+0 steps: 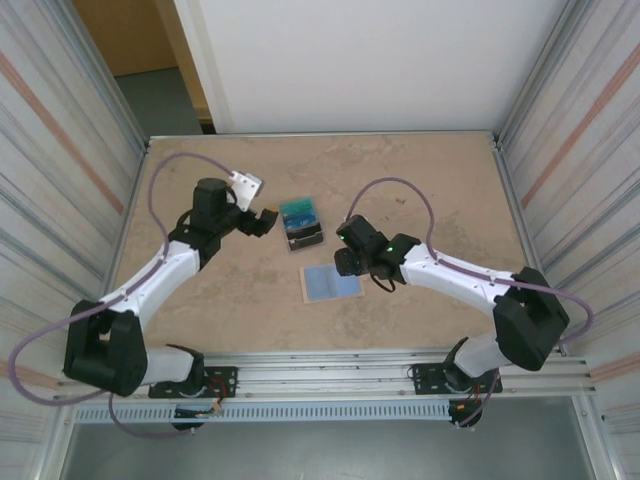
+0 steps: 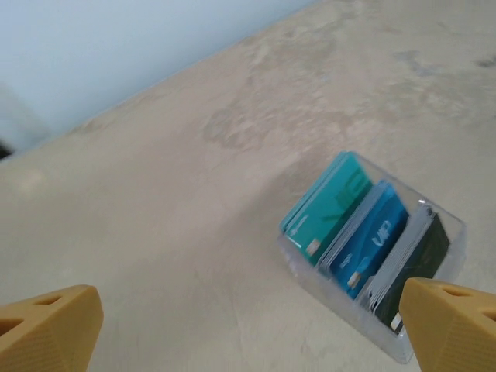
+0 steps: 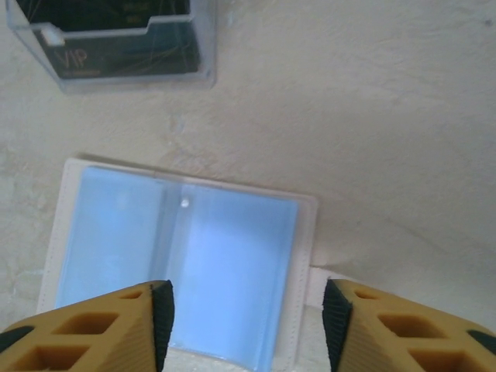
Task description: Take the credit cards out of the card holder
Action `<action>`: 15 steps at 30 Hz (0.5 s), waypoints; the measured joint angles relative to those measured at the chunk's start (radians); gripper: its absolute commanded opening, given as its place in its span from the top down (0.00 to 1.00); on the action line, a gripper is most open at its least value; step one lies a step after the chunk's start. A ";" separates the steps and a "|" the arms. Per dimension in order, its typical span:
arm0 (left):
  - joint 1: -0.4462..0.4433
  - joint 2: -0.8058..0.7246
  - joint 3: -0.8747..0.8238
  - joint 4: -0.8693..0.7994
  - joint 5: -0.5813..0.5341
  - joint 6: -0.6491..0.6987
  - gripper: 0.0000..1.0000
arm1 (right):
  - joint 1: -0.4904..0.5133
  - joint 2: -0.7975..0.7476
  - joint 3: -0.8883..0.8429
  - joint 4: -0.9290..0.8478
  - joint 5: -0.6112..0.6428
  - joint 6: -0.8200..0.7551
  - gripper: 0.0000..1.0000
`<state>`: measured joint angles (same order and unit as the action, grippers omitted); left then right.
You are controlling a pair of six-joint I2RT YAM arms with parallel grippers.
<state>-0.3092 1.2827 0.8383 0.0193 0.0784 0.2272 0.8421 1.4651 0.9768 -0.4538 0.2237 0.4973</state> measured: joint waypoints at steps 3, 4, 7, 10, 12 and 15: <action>0.008 -0.095 -0.089 0.000 -0.096 -0.131 0.01 | 0.042 0.052 0.032 -0.004 0.000 0.013 0.47; 0.015 -0.127 -0.117 -0.005 -0.122 -0.174 0.01 | 0.057 0.071 0.045 -0.007 -0.002 0.018 0.48; 0.037 -0.206 -0.178 -0.023 -0.182 -0.283 0.01 | 0.097 0.138 0.088 -0.011 -0.011 0.030 0.48; 0.047 -0.261 -0.218 -0.045 -0.217 -0.369 0.01 | 0.125 0.209 0.133 -0.011 -0.023 0.050 0.48; 0.048 -0.284 -0.241 -0.055 -0.230 -0.414 0.01 | 0.139 0.262 0.163 -0.011 -0.040 0.065 0.48; 0.048 -0.291 -0.260 -0.069 -0.235 -0.457 0.01 | 0.151 0.335 0.207 -0.013 -0.057 0.082 0.45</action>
<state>-0.2607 0.9916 0.5781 -0.0498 -0.1566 -0.2298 0.9936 1.8000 1.1839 -0.4664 0.1665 0.5789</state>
